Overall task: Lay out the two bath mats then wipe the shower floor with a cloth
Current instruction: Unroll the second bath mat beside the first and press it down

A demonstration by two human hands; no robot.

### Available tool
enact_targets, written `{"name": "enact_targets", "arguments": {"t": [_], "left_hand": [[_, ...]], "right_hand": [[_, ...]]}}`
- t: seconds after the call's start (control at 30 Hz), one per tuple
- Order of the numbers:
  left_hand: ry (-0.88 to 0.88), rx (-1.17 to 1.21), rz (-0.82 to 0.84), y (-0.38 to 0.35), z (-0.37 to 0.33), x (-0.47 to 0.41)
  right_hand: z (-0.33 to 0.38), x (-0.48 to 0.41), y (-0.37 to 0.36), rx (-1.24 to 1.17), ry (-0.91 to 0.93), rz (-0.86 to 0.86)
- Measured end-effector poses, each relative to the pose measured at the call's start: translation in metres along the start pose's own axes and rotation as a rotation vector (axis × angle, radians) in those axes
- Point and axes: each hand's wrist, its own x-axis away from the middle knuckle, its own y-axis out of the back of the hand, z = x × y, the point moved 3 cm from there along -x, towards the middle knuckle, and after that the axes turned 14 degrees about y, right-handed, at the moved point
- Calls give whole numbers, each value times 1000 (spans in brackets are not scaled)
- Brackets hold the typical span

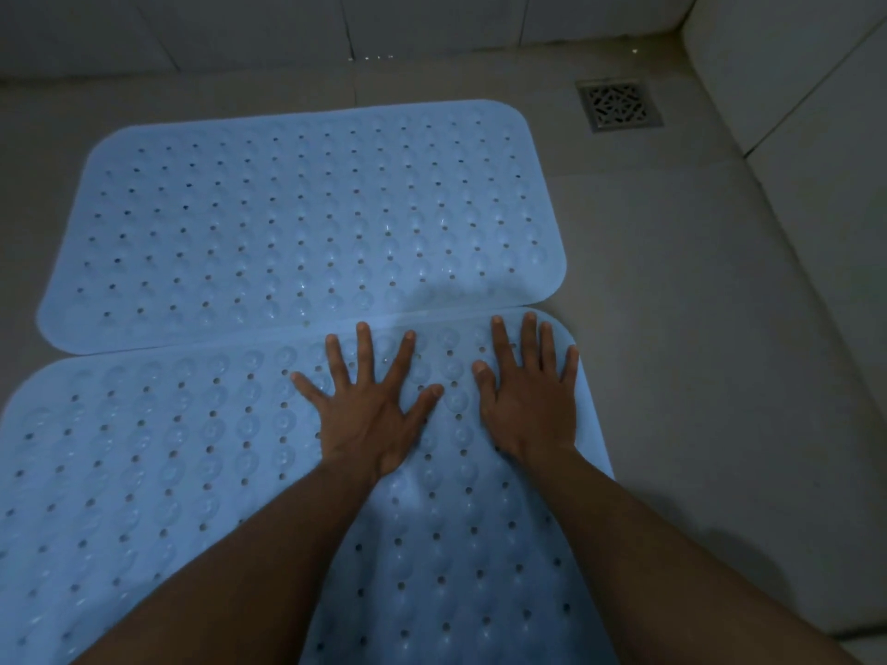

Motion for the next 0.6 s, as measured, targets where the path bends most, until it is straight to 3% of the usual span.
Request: {"name": "enact_targets", "arguments": {"t": [0.23, 0.33, 0.5, 0.6], "left_hand": [[1, 26, 90, 5, 1, 0], [-14, 143, 138, 13, 7, -2], [-100, 237, -52, 15, 66, 35], [-71, 194, -100, 1, 135, 68]], "right_hand": [[2, -1, 6, -6, -3, 112], [6, 0, 11, 8, -55, 122], [56, 29, 15, -22, -49, -42], [116, 63, 3, -46, 13, -29]]}}
